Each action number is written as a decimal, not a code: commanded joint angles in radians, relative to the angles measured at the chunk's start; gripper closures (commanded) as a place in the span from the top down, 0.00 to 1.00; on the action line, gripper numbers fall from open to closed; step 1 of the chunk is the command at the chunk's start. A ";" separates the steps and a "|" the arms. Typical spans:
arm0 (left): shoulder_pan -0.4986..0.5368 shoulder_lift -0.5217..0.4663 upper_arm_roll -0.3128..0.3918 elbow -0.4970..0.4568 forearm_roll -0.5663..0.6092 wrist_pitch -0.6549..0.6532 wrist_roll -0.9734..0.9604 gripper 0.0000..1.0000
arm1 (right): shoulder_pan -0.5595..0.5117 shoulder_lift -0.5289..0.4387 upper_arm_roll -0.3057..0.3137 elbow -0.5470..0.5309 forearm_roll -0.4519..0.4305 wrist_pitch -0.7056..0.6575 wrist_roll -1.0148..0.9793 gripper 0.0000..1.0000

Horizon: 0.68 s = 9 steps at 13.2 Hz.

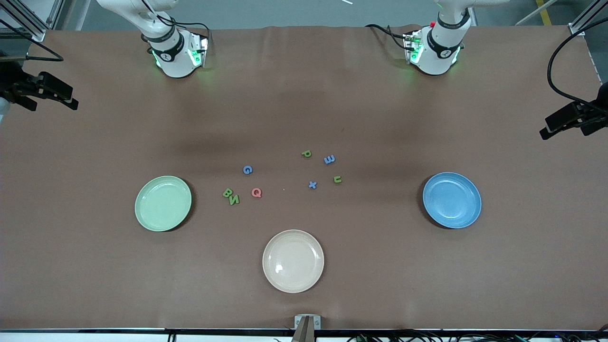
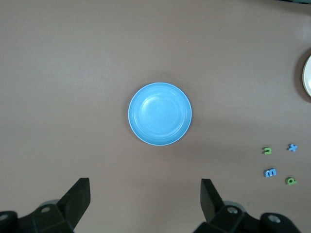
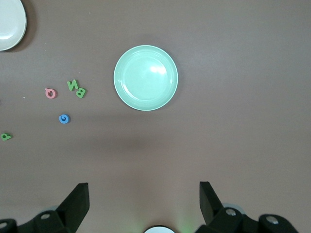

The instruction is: Sort upper and lower case letters into plates

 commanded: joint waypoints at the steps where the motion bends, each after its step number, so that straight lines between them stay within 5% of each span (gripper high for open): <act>1: 0.002 0.005 -0.003 0.022 0.017 -0.023 0.017 1.00 | -0.018 -0.026 0.009 -0.023 0.014 0.002 0.003 1.00; 9: -0.020 0.027 -0.037 0.007 0.009 -0.058 -0.020 1.00 | -0.018 -0.026 0.009 -0.023 0.014 -0.005 0.004 1.00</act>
